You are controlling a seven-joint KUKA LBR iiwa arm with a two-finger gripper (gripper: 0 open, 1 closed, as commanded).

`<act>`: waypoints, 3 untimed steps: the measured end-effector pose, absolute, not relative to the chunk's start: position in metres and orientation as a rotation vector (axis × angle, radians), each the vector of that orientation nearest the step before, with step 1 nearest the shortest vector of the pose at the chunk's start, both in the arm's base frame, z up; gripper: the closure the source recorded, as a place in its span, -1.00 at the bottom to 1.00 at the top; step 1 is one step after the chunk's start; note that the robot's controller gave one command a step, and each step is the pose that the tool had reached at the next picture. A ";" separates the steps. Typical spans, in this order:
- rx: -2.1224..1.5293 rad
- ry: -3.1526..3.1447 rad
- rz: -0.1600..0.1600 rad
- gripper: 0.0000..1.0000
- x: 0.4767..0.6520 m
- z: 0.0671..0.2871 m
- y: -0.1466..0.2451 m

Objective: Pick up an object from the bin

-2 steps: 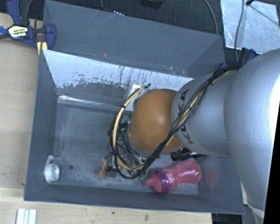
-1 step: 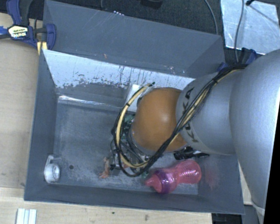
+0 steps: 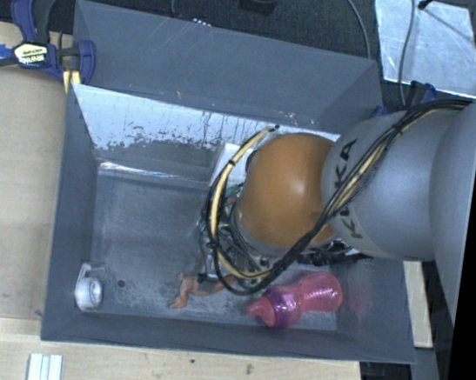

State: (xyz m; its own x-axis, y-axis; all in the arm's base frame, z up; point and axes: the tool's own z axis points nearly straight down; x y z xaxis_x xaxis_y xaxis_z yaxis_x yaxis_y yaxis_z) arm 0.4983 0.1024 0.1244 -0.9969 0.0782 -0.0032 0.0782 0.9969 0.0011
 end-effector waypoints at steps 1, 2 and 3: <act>0.154 3.119 0.007 1.00 0.492 0.153 0.090; 0.114 3.126 0.005 1.00 0.490 0.155 0.096; 0.266 3.113 0.009 1.00 0.505 0.171 0.082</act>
Offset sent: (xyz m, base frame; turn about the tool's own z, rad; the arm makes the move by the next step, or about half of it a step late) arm -0.0121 0.0048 0.0436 -0.0646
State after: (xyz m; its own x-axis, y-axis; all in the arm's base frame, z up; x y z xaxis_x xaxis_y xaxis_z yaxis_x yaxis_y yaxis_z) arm 0.5048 0.0823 0.1713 -0.9853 0.1699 -0.0171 0.1698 0.9854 0.0071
